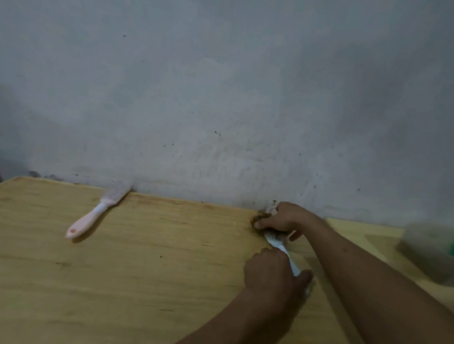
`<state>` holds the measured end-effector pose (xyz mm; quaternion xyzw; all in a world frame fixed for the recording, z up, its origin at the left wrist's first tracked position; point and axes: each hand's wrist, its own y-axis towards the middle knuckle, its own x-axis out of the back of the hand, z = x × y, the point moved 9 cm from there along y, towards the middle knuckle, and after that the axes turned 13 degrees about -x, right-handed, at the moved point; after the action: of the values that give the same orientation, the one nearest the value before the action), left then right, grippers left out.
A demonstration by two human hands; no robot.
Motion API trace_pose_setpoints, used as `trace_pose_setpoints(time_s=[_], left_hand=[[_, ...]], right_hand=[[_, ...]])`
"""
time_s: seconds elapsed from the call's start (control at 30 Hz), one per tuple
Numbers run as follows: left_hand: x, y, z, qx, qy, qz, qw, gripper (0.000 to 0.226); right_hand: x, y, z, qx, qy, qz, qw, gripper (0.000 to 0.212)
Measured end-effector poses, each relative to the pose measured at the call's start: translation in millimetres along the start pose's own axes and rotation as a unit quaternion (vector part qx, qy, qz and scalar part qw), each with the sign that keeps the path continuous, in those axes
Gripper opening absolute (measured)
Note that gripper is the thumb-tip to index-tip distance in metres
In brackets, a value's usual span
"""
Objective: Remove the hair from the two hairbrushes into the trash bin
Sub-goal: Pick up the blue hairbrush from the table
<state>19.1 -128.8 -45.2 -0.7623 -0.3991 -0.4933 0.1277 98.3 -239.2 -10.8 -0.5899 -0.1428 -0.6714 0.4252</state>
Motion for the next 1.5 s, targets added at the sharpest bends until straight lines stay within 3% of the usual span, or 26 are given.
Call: trace_pose_setpoints(time_s=[0.13, 0.3, 0.43, 0.6, 0.7, 0.9, 0.97, 1.13, 1.27, 1.5], left_hand=[[-4.3, 2.5, -1.1, 0.010, -0.011, -0.004, 1.000, 0.060], [7.1, 1.9, 19.1, 0.061, -0.150, -0.021, 0.987, 0.059], [24.7, -2.4, 43.1, 0.115, -0.312, -0.079, 0.940, 0.045], [52.6, -25.1, 81.2, 0.151, -0.391, -0.166, 0.893, 0.031], [77.2, -52.2, 104.8, 0.159, -0.346, -0.202, 0.902, 0.031], [137.7, -127.5, 160.2, 0.170, -0.268, -0.275, 0.908, 0.034], [156.5, -155.2, 175.8, 0.179, -0.258, -0.293, 0.903, 0.036], [205.7, -238.3, 206.1, 0.174, -0.188, -0.342, 0.904, 0.047], [234.3, -307.9, 225.4, 0.186, -0.140, -0.375, 0.897, 0.062], [258.6, -429.8, 251.7, 0.223, -0.047, -0.353, 0.907, 0.045]], right_hand=[[-2.3, 5.1, -5.4, 0.014, 0.110, -0.014, 0.994, 0.032], [17.6, -4.4, 9.6, 0.029, 0.211, -0.011, 0.977, 0.035], [26.9, -22.7, 40.0, 0.062, 0.240, 0.012, 0.969, 0.030], [18.1, -61.8, 86.1, 0.103, 0.233, 0.047, 0.966, 0.026], [8.0, -88.5, 109.3, 0.118, 0.195, 0.080, 0.970, 0.036], [3.4, -144.1, 159.8, 0.167, 0.123, 0.112, 0.972, 0.097], [5.2, -160.1, 177.5, 0.189, 0.129, 0.123, 0.966, 0.104], [-3.4, -204.4, 237.8, 0.265, 0.195, 0.146, 0.933, 0.077], [-47.9, -249.3, 287.0, 0.328, 0.148, 0.199, 0.912, 0.049], [-135.0, -330.0, 346.8, 0.414, 0.050, 0.293, 0.860, 0.019]])
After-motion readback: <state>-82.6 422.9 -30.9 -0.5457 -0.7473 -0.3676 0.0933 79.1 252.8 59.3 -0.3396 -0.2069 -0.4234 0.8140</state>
